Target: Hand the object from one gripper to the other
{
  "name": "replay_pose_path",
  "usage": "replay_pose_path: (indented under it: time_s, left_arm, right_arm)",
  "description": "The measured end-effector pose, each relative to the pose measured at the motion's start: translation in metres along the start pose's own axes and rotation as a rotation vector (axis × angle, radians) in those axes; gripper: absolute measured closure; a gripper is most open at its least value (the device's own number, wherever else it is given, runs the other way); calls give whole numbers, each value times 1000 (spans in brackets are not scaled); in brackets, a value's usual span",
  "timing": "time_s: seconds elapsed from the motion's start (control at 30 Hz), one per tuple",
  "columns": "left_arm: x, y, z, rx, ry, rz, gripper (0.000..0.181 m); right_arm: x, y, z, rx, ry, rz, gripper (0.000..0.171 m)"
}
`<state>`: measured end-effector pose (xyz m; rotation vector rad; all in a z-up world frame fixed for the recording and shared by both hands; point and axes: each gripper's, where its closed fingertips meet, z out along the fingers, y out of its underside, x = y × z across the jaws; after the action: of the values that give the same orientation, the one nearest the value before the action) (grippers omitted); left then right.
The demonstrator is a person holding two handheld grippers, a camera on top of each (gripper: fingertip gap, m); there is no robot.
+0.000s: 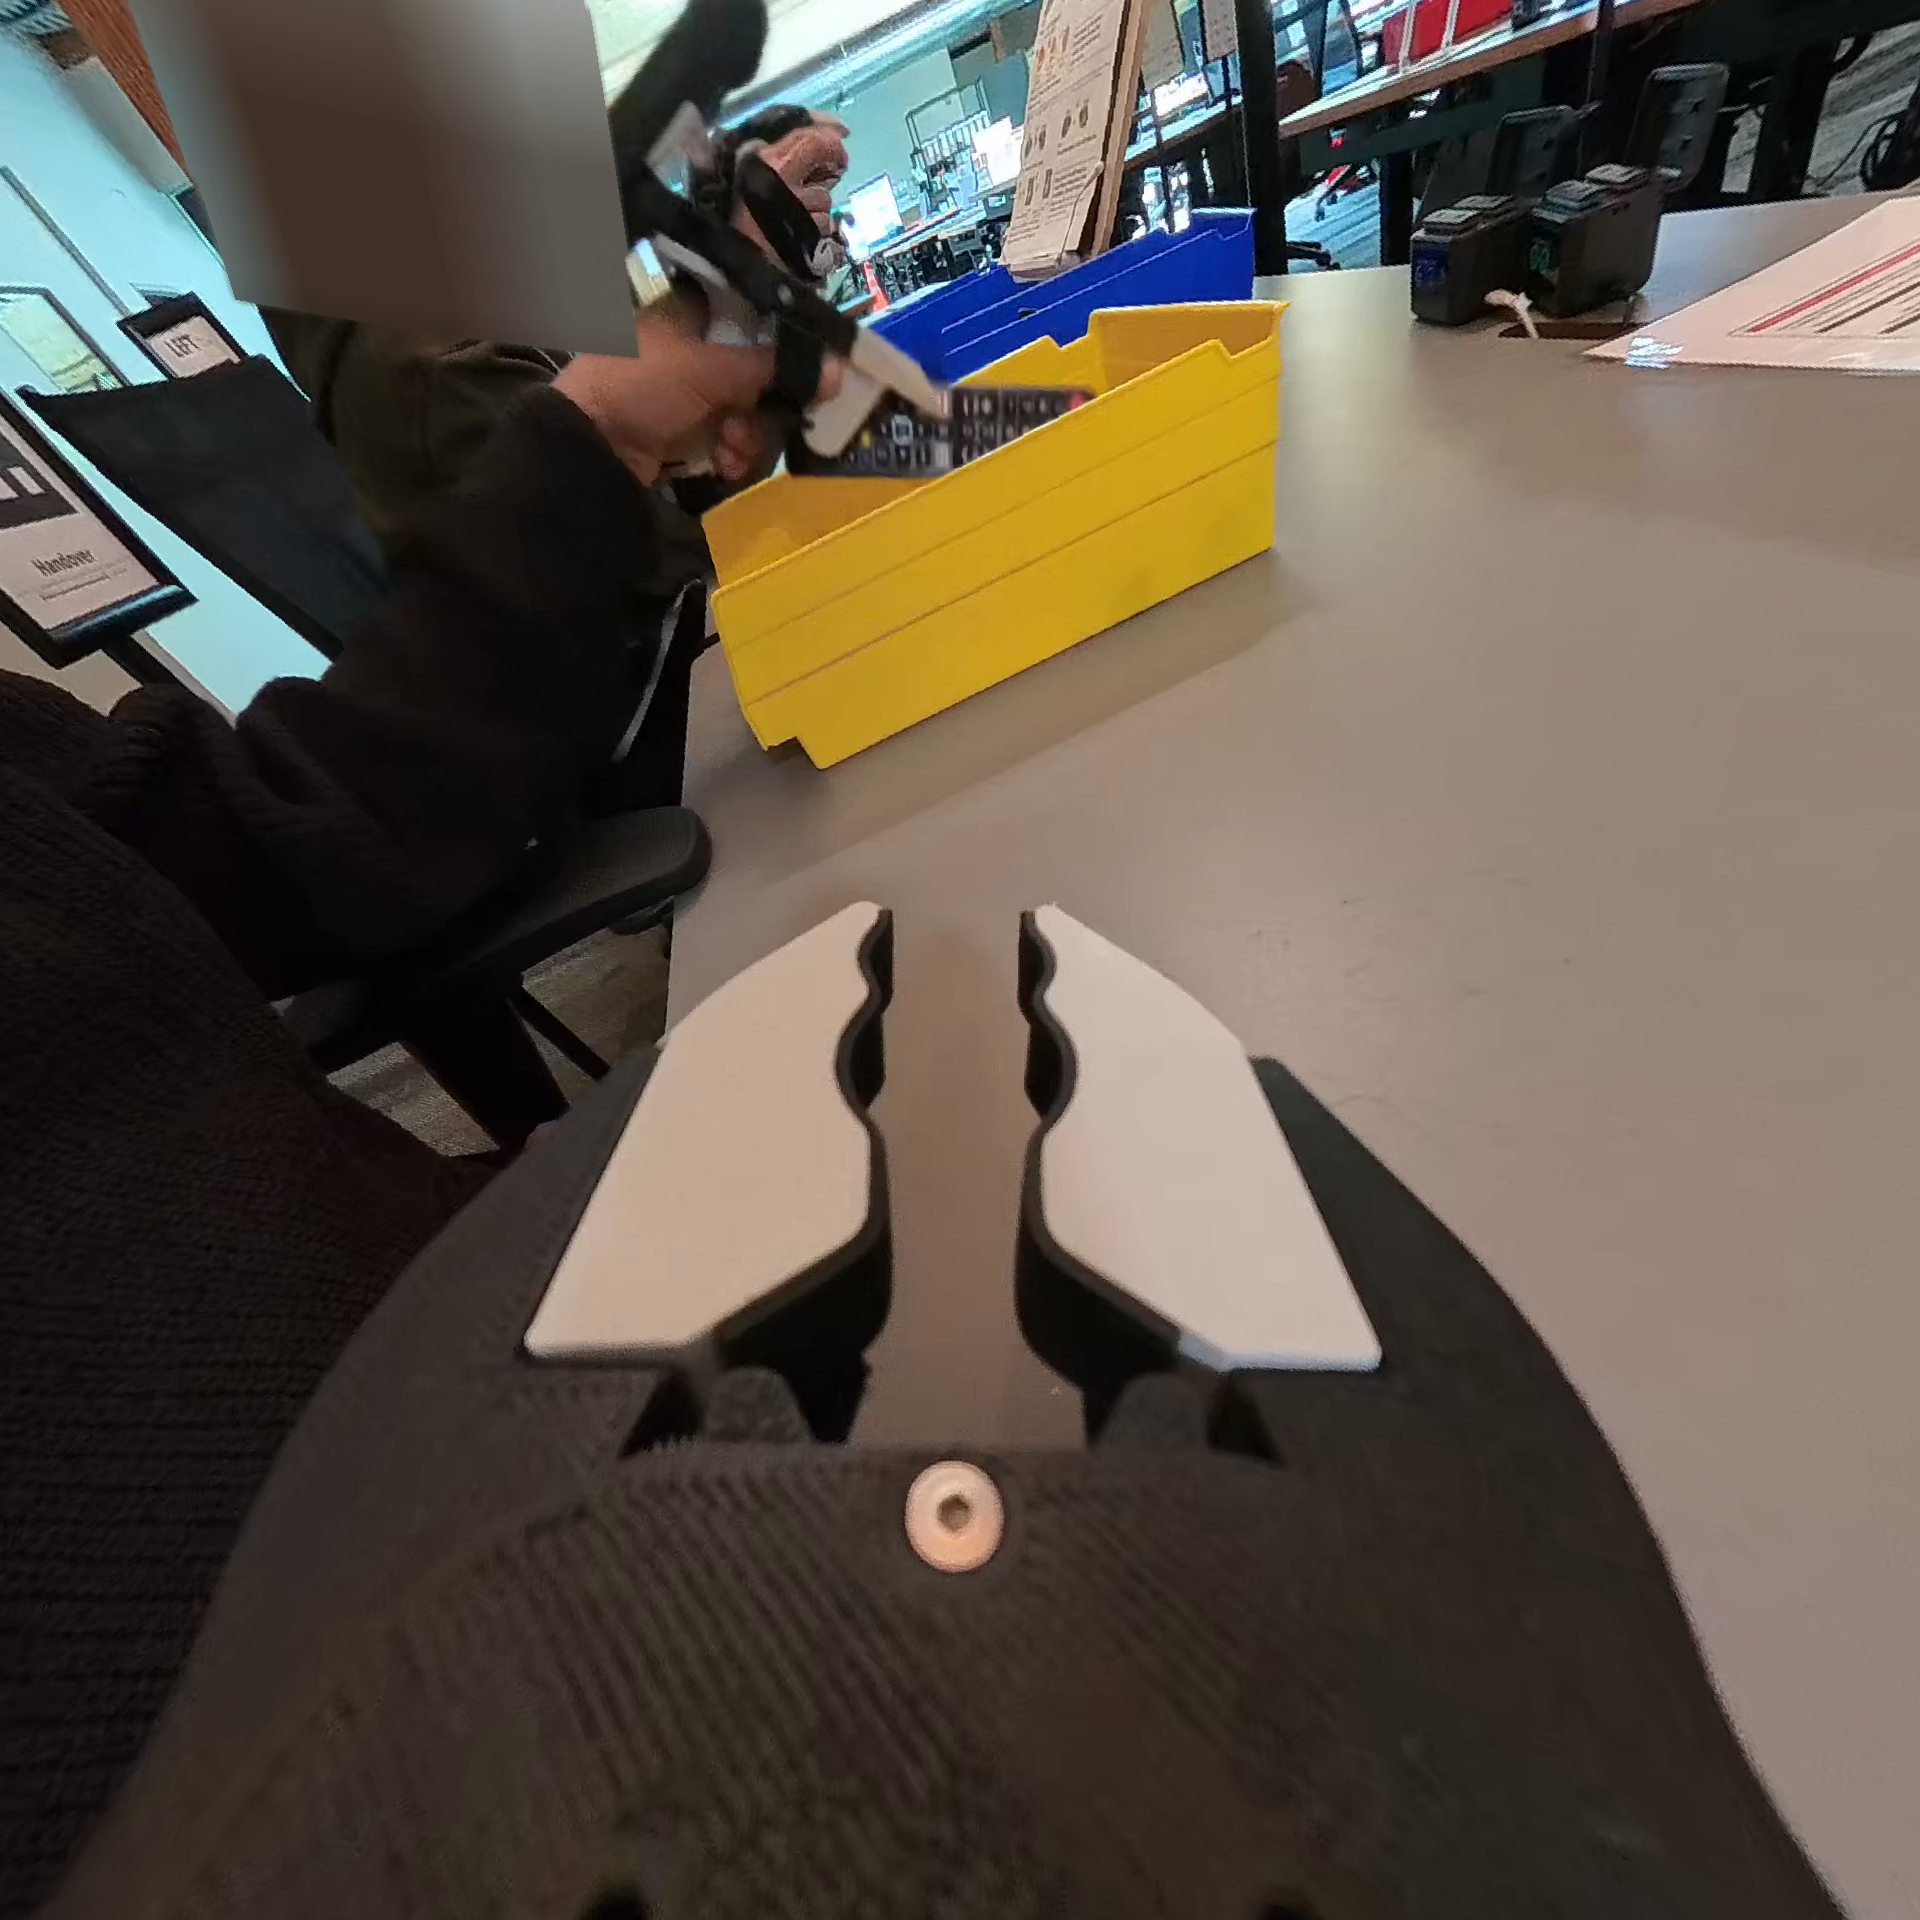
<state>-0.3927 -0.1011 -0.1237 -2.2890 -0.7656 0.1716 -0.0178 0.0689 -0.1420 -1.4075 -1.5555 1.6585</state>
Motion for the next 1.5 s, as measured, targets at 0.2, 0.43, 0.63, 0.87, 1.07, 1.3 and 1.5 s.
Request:
replay_pose_path:
  time_s: [0.2,0.43,0.63,0.87,1.07,1.3,1.5]
  left_arm:
    - [13,-17,-18,86,42,9,163]
    - [62,-65,-62,412,383,-50,162]
    - [153,-93,-106,586,880,-108,163]
    - [283,-82,-96,513,1258,-109,163]
    - [367,-45,-64,378,1477,-230,163]
    - [430,6,-32,377,1483,-320,163]
    - [465,43,-20,283,1482,-222,163]
  right_arm:
    - [-1,0,0,3,-5,9,148]
    - [0,2,1,-7,-4,9,148]
    - [0,2,2,-1,-12,8,146]
    - [28,-55,-51,262,276,-231,125]
    - [38,-81,-87,530,275,-86,104]
    - [36,-77,-81,525,185,-11,102]
    - [35,-70,-77,500,105,98,121]
